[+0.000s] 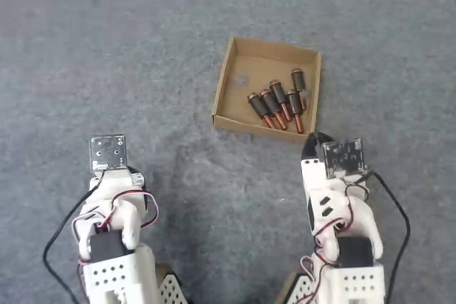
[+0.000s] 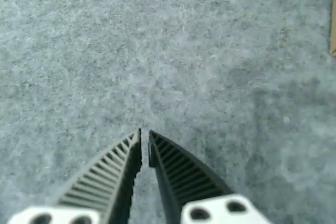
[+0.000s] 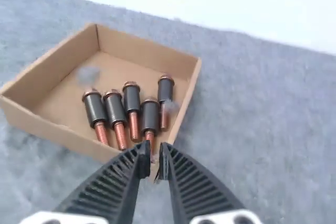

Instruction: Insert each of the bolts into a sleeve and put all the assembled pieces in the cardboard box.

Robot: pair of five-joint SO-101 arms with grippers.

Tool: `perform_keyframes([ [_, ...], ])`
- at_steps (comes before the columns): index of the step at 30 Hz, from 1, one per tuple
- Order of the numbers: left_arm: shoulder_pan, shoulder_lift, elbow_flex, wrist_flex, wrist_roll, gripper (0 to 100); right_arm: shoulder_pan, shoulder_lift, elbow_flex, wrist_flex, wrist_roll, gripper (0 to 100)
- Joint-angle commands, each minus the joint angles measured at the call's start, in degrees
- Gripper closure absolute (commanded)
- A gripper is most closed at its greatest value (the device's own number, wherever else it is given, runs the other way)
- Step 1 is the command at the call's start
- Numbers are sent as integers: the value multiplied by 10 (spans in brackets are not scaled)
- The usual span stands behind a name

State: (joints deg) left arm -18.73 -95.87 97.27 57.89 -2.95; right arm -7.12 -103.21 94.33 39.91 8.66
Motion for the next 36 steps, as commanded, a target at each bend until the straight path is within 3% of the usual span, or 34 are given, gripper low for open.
perform_keyframes([
  [1, 0, -3, -3, 4, -4, 981, 23, 18, 12, -12, 5, 992],
  [4, 0, -3, -3, 4, -4, 981, 39, 20, 24, 2, -9, 992],
  [10, 0, -4, -3, 12, -4, 981, 59, 19, 23, 112, -113, 992],
  [22, -2, -7, -4, 32, -4, 981, 58, 19, 23, 311, -113, 992],
  [36, -1, -7, -4, 28, -4, 981, 64, 19, 18, 339, -113, 992],
])
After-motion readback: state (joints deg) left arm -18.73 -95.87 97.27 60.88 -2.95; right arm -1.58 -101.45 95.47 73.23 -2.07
